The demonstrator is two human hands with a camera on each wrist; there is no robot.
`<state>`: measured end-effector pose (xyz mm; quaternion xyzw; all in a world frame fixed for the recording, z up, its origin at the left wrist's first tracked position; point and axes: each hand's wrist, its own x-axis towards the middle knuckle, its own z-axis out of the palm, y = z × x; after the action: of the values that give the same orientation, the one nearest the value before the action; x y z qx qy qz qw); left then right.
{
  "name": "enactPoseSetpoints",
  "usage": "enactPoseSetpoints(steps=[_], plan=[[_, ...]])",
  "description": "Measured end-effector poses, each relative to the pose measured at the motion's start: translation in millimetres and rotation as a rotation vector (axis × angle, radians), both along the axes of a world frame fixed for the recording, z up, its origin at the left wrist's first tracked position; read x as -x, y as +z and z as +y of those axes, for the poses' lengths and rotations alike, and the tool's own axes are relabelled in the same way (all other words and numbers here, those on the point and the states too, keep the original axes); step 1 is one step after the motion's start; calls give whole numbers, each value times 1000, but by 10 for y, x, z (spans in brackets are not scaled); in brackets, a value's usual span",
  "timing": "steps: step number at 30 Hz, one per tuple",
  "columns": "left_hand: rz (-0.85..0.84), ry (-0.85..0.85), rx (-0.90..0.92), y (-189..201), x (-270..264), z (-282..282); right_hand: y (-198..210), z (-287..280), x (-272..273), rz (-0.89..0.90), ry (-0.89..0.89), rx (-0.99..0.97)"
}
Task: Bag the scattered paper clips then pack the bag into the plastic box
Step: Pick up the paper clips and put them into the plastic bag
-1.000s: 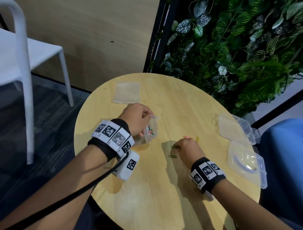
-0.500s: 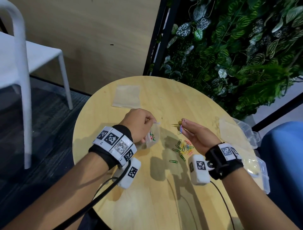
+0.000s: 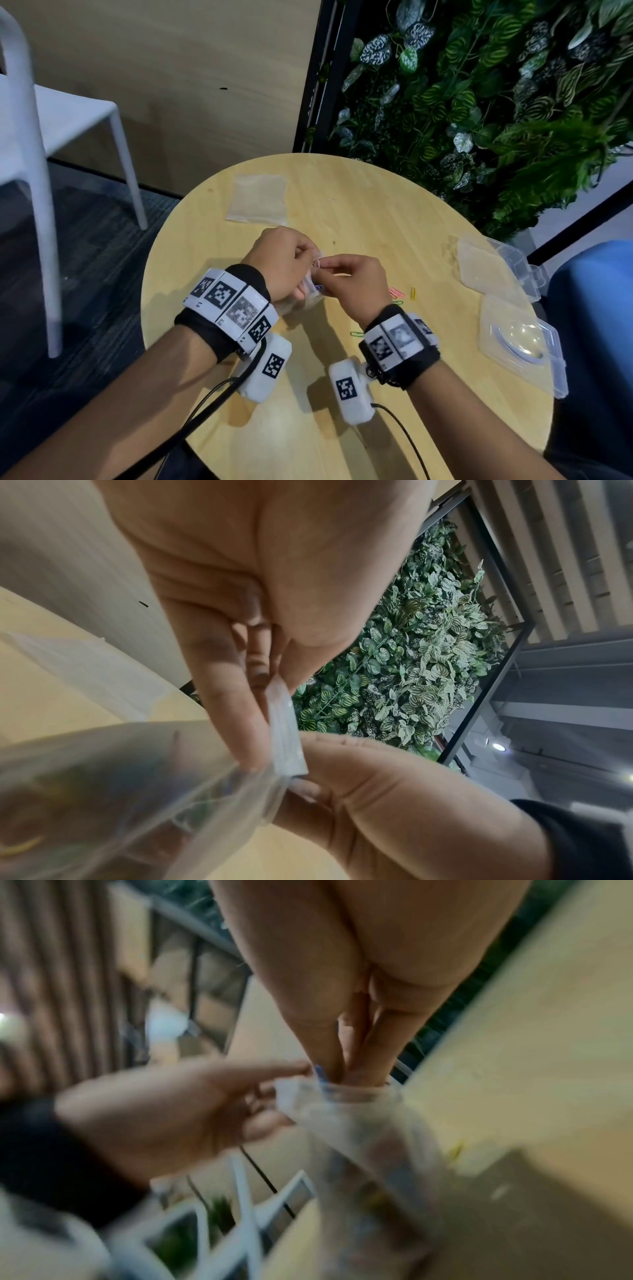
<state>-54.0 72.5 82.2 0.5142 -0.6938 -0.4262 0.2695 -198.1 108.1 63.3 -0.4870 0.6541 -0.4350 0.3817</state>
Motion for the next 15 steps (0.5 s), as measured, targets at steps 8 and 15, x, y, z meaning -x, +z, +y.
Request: enactPoseSetpoints(steps=[8,15], plan=[[10,2,-3,9,-84,-26,114,-8,-68,619,402,145],[66,119,14,126,-550,-113,213,-273,259,152,171,186]])
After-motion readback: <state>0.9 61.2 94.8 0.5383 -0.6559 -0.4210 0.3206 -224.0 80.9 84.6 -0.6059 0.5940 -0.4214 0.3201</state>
